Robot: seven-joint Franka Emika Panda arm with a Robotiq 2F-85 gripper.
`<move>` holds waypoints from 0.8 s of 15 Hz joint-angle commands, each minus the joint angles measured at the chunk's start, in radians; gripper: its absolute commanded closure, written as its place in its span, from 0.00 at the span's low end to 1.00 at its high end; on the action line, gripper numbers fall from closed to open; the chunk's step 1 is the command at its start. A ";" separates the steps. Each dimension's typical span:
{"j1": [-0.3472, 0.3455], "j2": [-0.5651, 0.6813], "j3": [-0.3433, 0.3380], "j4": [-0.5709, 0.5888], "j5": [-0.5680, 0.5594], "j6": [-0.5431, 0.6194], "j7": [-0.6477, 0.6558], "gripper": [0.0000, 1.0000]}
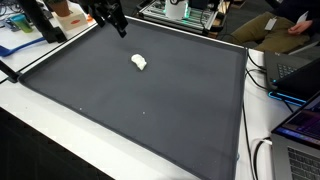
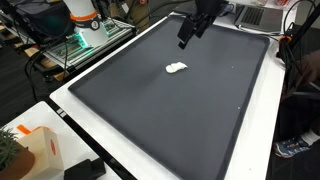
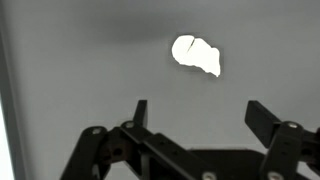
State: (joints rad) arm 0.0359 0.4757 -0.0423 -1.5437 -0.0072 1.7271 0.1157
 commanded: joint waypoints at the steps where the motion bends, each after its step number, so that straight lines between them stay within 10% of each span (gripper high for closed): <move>1: -0.008 -0.034 0.013 -0.043 -0.012 0.031 -0.027 0.00; 12: 0.008 -0.263 0.020 -0.383 -0.013 0.278 0.036 0.00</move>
State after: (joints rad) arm 0.0396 0.3480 -0.0291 -1.7307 -0.0225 1.8774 0.0941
